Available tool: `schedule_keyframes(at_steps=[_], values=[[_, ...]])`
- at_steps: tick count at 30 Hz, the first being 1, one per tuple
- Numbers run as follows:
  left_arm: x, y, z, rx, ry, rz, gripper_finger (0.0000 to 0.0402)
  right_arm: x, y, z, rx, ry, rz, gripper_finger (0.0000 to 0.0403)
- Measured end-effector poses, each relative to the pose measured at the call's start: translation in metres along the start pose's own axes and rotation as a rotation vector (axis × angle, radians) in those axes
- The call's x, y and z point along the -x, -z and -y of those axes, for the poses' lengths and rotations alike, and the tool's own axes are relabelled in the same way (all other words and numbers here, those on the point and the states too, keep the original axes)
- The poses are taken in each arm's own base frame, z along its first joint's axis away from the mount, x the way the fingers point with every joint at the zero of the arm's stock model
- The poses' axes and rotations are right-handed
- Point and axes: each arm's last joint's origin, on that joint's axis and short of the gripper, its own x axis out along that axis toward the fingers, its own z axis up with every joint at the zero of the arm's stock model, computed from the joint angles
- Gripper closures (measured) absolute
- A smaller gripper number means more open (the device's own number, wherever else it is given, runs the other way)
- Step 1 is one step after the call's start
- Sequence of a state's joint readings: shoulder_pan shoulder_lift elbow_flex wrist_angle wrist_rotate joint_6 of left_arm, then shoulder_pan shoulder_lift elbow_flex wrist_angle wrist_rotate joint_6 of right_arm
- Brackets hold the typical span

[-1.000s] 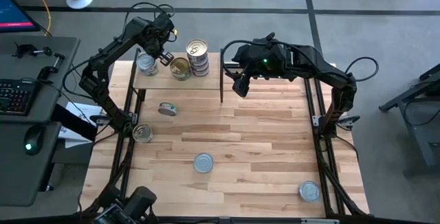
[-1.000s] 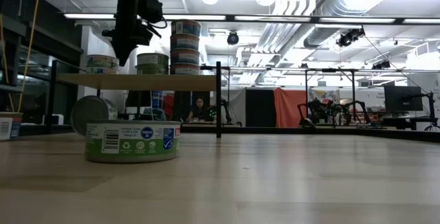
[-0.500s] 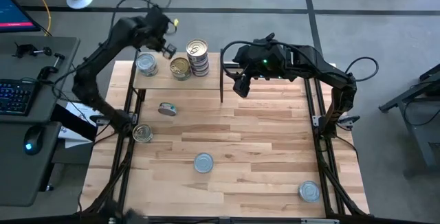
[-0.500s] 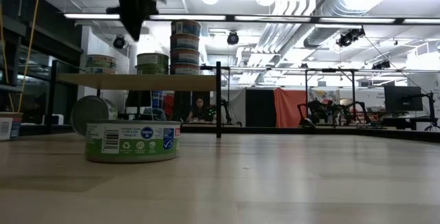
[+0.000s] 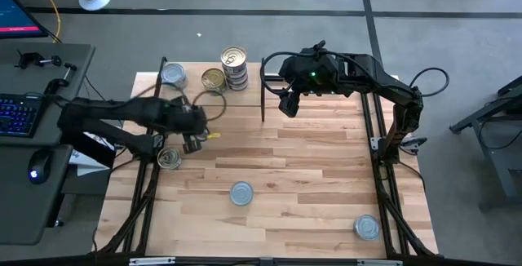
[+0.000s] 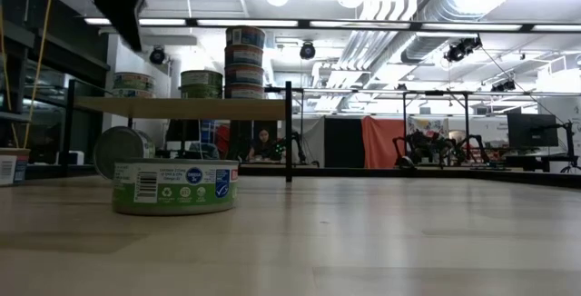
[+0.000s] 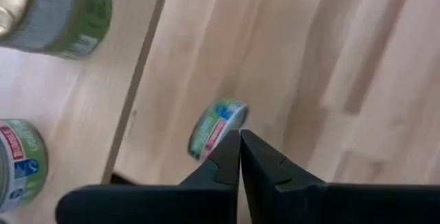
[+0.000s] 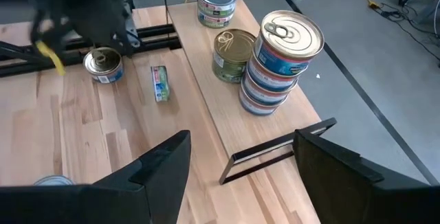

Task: Stack canned seafood by type on shelf
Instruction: Stack the green-white tuna can on top of the green-white tuna cans on the shelf

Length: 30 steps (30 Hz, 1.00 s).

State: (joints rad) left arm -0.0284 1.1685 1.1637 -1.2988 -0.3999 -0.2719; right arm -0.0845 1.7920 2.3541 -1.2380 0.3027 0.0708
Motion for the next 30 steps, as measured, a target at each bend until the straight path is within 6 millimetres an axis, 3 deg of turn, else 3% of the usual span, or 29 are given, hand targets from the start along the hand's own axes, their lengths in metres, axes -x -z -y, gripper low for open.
schedule_keyframes(at_steps=[4,8,15,20,24,30], values=[[-0.029,-0.014,-0.003,-0.11,-0.036,-0.146,0.0363,0.0,-0.001,0.0,-0.005,-0.001,0.014,0.0155],[-0.061,-0.025,-0.002,-0.273,0.085,-0.304,0.0306,0.0,-0.002,0.0,-0.036,-0.002,0.025,0.0155],[-0.092,-0.034,0.021,-0.484,0.114,-0.451,0.02,0.0,-0.003,0.0,-0.072,-0.003,0.028,0.0155],[-0.112,-0.038,0.038,-0.56,0.026,-0.499,0.0137,0.0,-0.003,0.0,-0.097,-0.003,0.031,0.0155],[-0.13,-0.04,0.046,-0.619,-0.078,-0.541,0.0106,0.0,-0.003,0.0,-0.1,-0.003,0.032,0.0155],[-0.151,-0.038,0.051,-0.668,-0.099,-0.644,0.0097,0.0,-0.003,0.0,-0.1,-0.003,0.033,0.0155]])
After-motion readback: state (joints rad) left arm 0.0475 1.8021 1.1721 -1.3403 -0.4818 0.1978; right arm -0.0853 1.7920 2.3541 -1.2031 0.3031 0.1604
